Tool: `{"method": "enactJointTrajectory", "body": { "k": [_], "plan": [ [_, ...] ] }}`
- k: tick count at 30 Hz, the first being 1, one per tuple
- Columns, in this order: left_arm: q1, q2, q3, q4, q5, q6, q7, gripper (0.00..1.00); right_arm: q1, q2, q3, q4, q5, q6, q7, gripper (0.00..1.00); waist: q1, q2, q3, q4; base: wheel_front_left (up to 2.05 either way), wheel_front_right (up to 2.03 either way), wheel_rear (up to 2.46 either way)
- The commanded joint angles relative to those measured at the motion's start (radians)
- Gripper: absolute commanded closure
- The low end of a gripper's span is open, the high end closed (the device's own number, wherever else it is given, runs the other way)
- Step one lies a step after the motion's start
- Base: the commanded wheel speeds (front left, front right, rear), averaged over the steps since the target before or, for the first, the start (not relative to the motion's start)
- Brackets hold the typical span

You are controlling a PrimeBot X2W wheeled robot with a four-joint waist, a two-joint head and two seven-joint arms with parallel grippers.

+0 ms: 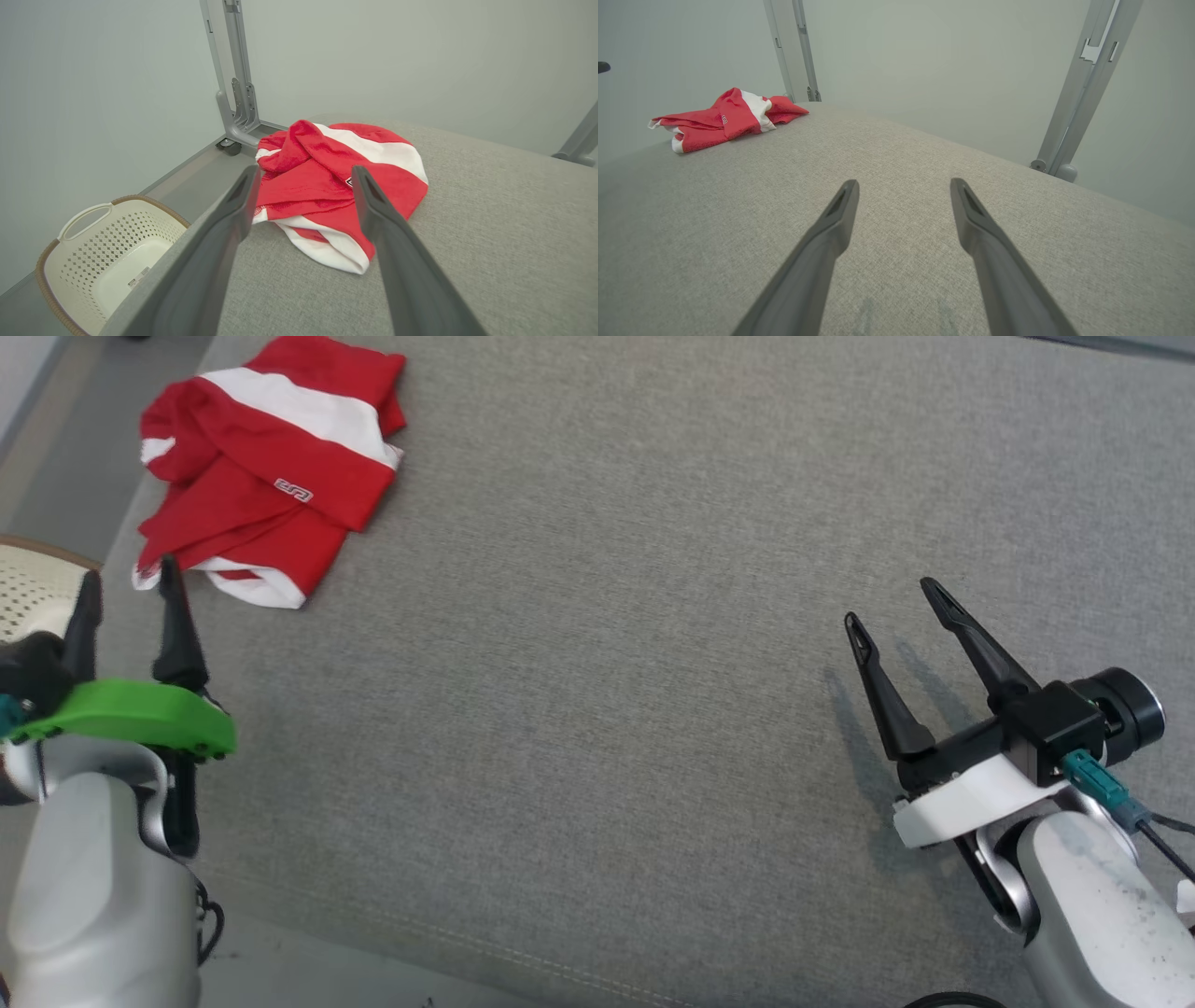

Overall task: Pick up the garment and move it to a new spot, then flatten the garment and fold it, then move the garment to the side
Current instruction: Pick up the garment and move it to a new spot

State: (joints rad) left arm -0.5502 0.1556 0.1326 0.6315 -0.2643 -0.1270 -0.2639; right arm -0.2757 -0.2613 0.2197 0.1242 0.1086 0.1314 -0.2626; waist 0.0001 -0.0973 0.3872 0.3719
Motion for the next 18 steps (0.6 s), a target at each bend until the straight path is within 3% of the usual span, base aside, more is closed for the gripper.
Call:
{"method": "enactJointTrajectory", "body": {
  "k": [1,10,18],
  "plan": [
    [-0.053,0.029,0.007,0.045,-0.017,-0.003,0.0,0.0,-0.023,-0.011,0.005,-0.015,0.001,-0.002,-0.002,0.0,-0.0001,-0.0001,0.142,-0.131,0.0,0.0,0.0],
    [-0.238,0.138,-0.1,0.244,-0.135,-0.004,0.003,0.0,-0.061,-0.036,-0.014,-0.069,-0.002,-0.002,-0.002,0.0,-0.0001,-0.0001,0.229,-0.213,0.0,0.0,0.0],
    [-0.343,0.183,-0.062,0.441,-0.186,0.01,0.011,0.0,-0.078,-0.034,-0.031,-0.087,-0.002,-0.002,-0.002,0.0,-0.0001,-0.0001,0.276,-0.276,0.0,0.0,0.0]
  ]
}}
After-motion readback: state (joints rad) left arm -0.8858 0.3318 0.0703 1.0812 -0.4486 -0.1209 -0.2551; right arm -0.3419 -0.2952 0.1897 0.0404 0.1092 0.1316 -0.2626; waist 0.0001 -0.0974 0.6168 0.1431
